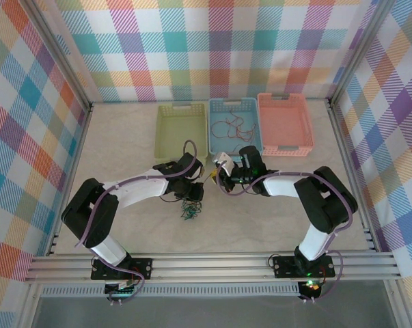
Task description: Untangle the cables
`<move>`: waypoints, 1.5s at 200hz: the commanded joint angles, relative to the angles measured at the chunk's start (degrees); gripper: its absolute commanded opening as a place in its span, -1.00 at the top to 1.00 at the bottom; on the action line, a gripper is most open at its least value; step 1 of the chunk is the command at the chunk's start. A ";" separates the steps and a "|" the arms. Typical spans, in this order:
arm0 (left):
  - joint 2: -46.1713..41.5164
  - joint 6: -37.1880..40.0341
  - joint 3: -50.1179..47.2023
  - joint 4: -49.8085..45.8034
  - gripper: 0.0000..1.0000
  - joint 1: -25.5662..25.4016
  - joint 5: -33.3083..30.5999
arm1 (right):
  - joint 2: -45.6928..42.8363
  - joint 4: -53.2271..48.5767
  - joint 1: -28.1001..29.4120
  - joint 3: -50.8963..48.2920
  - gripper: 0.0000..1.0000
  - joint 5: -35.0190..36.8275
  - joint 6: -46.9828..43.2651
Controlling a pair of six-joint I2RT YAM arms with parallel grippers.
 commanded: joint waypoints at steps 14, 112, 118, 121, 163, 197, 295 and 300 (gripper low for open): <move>1.33 0.32 -1.03 0.04 0.71 -0.12 2.77 | -2.81 6.13 -2.43 -2.23 1.00 2.80 4.87; 0.33 1.41 -2.32 -1.75 0.73 -0.31 5.43 | -6.44 16.73 -8.84 -7.90 1.00 12.55 15.86; 0.12 1.52 -2.41 -1.84 0.73 -0.37 5.37 | -6.72 17.64 -9.36 -8.50 1.00 13.35 16.60; 0.03 1.51 -2.45 -1.85 0.73 -0.38 5.41 | -6.82 18.10 -9.62 -8.73 1.00 13.64 17.13; -0.84 1.86 -3.29 -1.40 0.83 -0.38 5.66 | -7.54 24.78 -14.72 -12.50 1.00 16.00 26.30; -0.96 1.85 -3.39 -1.56 0.83 -0.34 5.84 | -8.43 27.57 -15.49 -14.11 1.00 17.35 27.29; -0.19 0.60 0.20 -1.90 0.56 -0.46 7.02 | -7.01 26.78 -15.42 -12.51 1.00 11.89 27.81; 0.01 0.52 1.11 -2.13 0.54 -0.45 7.08 | -6.88 26.64 -15.41 -12.41 1.00 11.52 27.83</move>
